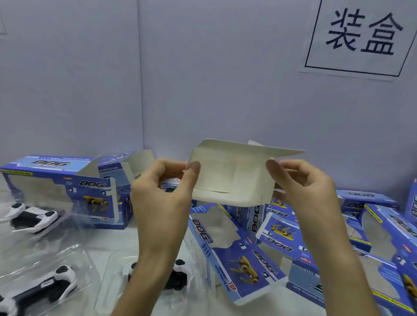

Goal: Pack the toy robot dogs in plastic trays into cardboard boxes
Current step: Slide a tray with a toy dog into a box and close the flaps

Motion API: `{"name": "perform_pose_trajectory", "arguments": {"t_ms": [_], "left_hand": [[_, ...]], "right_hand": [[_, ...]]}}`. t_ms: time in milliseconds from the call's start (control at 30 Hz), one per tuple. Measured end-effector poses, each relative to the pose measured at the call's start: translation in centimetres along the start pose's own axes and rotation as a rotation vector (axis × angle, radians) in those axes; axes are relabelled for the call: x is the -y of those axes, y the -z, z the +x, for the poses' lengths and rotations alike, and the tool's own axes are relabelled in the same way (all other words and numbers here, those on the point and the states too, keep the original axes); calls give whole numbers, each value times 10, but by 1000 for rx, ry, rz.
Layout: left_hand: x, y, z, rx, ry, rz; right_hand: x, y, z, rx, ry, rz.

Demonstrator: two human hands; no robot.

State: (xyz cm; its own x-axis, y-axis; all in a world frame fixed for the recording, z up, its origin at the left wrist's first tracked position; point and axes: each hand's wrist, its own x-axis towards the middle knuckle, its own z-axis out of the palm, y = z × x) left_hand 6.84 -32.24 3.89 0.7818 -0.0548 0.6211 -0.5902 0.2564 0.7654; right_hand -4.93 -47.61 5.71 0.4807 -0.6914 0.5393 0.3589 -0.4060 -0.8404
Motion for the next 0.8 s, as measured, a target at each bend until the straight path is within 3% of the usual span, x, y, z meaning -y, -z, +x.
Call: {"name": "perform_pose_trajectory", "arguments": {"t_ms": [233, 400, 533, 633, 700, 800], "left_hand": [[14, -8, -3, 37, 183, -98], [19, -1, 6, 93, 275, -123], [23, 0, 7, 118, 348, -164], [20, 2, 10, 231, 502, -359], [18, 6, 13, 327, 638, -601], [27, 8, 14, 313, 848, -816]], "right_hand": [[-13, -1, 1, -68, 20, 17], [-22, 2, 5, 61, -20, -11], [-29, -1, 5, -68, -67, 13], [-37, 5, 10, -73, -114, -14], [-41, 13, 12, 49, -282, 153], [-51, 15, 7, 228, -532, 695]]}}
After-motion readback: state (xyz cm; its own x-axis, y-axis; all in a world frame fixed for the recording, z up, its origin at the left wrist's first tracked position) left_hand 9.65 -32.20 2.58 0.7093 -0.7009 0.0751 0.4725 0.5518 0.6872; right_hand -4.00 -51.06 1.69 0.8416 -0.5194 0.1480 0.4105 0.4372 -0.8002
